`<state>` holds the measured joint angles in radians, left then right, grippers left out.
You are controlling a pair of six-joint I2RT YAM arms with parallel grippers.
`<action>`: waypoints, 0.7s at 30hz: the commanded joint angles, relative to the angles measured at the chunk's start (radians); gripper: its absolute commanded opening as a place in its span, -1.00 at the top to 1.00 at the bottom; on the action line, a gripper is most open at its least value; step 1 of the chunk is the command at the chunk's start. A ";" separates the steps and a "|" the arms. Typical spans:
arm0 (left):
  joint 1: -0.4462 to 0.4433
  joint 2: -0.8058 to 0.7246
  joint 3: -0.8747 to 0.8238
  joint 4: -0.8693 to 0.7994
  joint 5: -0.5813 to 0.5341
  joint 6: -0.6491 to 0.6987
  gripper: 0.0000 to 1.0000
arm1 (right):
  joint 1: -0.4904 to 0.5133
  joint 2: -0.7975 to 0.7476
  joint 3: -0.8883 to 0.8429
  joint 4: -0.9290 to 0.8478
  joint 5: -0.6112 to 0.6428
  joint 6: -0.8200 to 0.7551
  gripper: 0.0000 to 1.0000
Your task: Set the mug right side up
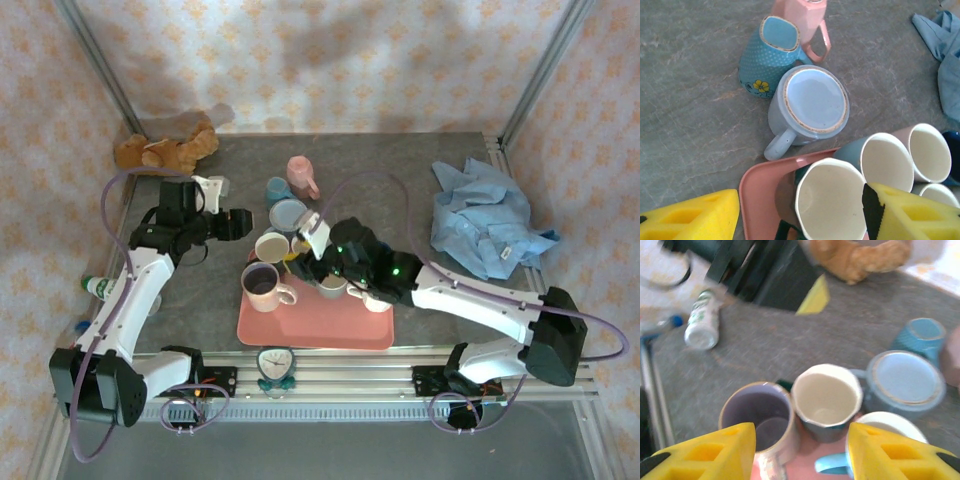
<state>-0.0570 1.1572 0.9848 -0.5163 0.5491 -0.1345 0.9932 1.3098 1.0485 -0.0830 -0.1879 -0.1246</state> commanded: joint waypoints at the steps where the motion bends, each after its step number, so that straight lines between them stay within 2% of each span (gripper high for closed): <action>1: -0.007 0.042 0.036 0.031 -0.032 -0.142 -0.46 | -0.063 -0.005 0.101 -0.213 0.094 0.166 -0.03; 6: -0.039 0.141 0.106 -0.003 -0.044 -0.180 -0.51 | -0.161 0.046 0.235 -0.420 0.136 0.255 -0.02; 9: -0.067 0.194 0.147 -0.002 -0.055 -0.179 -0.50 | -0.251 0.098 0.313 -0.543 0.074 0.315 0.00; 12: -0.100 0.240 0.186 0.003 -0.096 -0.179 -0.50 | -0.327 0.124 0.343 -0.590 -0.007 0.341 0.01; 16: -0.118 0.312 0.255 -0.016 -0.120 -0.212 -0.46 | -0.395 0.177 0.378 -0.621 -0.089 0.308 0.01; 21: -0.119 0.354 0.312 -0.051 -0.145 -0.244 -0.43 | -0.408 0.317 0.508 -0.710 -0.116 0.203 0.03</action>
<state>-0.1753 1.5070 1.2488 -0.5209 0.4492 -0.3481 0.5861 1.5658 1.4750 -0.7116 -0.2565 0.1402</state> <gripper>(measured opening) 0.718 0.486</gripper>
